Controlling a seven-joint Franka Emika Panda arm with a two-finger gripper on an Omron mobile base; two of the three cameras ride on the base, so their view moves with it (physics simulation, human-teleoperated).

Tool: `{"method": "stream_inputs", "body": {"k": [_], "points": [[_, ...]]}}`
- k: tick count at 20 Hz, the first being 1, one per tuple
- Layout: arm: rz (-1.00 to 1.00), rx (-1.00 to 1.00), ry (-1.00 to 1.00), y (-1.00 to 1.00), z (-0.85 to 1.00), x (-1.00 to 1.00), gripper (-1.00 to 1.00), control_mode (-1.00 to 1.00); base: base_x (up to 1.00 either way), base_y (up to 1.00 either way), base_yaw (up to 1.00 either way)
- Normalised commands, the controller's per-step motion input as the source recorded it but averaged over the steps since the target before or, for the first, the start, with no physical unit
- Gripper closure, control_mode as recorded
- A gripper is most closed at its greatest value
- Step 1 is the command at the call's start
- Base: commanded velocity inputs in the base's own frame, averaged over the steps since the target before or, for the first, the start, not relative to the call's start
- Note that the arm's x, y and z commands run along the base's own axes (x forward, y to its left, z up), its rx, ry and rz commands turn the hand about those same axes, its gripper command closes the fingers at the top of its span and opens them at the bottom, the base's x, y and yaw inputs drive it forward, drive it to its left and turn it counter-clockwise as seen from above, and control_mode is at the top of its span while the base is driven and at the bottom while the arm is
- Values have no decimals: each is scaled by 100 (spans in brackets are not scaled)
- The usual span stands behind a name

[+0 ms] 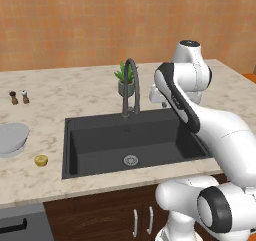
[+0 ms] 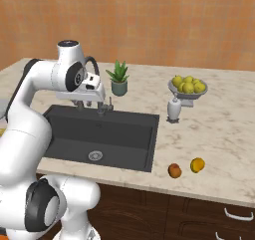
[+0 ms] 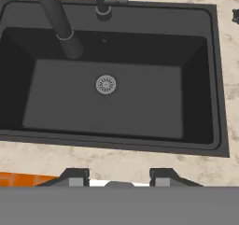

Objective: Put the colander in the sink, put the peach, mango, kiwi in the colander, and turn on the sink faucet and pour water over the colander.

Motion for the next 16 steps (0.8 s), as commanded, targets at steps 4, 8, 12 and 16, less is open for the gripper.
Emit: {"method": "stream_inputs", "body": {"k": [4, 8, 12, 16], "points": [[0, 0, -4, 44, 0, 0, -100, -100, 0, 0, 0], [0, 0, -4, 57, -9, 0, -100, -100, 0, 0, 0], [0, 10, -5, 66, -18, 0, -100, -100, 0, 0, 0], [0, 19, 0, 76, -7, 0, -100, -100, 0, 0, 0]]}}
